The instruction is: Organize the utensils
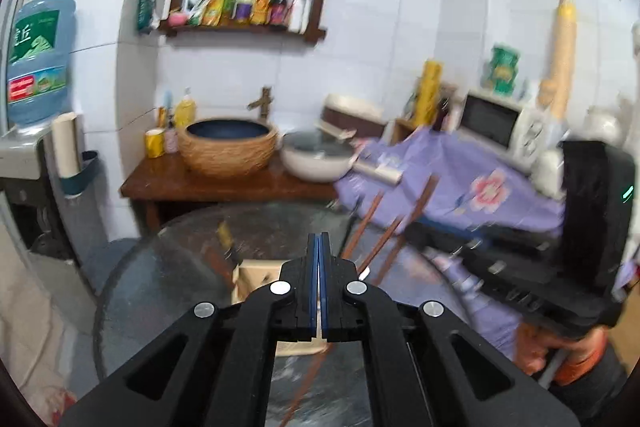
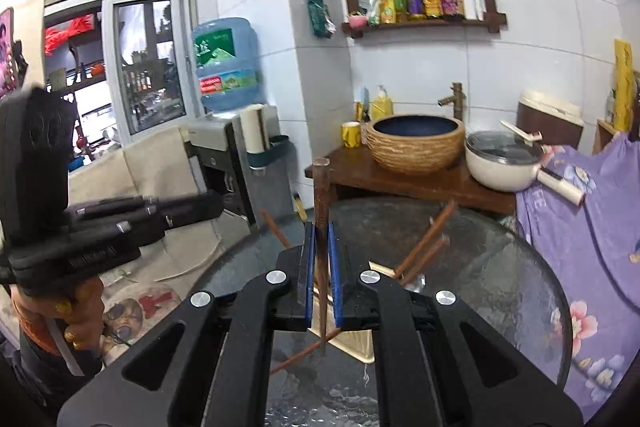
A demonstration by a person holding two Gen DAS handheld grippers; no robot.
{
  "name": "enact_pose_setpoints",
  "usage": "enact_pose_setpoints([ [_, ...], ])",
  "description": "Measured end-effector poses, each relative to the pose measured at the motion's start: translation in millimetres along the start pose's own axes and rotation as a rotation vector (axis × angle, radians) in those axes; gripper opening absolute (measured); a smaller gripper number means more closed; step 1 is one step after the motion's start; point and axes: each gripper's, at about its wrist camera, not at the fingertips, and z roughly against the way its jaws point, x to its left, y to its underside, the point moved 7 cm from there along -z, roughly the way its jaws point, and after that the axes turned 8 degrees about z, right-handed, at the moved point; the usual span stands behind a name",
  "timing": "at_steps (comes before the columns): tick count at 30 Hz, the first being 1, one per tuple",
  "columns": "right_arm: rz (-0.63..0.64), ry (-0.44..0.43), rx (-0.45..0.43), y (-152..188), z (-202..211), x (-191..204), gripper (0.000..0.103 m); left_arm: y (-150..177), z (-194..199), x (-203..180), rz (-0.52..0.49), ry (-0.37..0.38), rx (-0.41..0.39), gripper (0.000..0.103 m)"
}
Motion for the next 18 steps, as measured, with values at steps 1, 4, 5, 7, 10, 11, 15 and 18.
enact_pose_setpoints([
  [1,-0.019,-0.004,0.004,10.3,-2.6,-3.7,0.007,21.6,-14.6,6.1,-0.005,-0.022,0.052,0.005],
  [4,-0.071,0.011,0.018,39.1,-6.9,-14.8,0.007,83.3,-51.5,28.8,-0.003,-0.105,0.173,0.050],
  [5,-0.082,0.014,0.022,46.7,-8.2,-17.1,0.007,99.3,-60.7,33.1,-0.008,-0.116,0.207,0.052],
  [7,-0.102,0.033,0.043,67.7,-13.7,-24.0,0.007,136.7,-78.5,39.3,-0.026,-0.123,0.285,0.052],
  [10,-0.138,0.053,0.069,91.9,-19.7,-34.1,0.007,186.4,-97.5,35.9,-0.108,-0.099,0.402,0.052],
  [11,-0.148,0.054,0.068,95.5,-19.7,-36.0,0.006,193.4,-98.5,33.4,-0.132,-0.103,0.413,0.052],
  [15,-0.179,0.052,0.060,103.5,-15.4,-44.7,0.005,208.8,-114.6,26.9,-0.214,-0.117,0.457,0.052],
  [18,-0.159,0.075,0.050,104.4,-8.5,-44.5,0.005,215.3,-128.4,20.5,-0.263,-0.123,0.483,0.052],
])
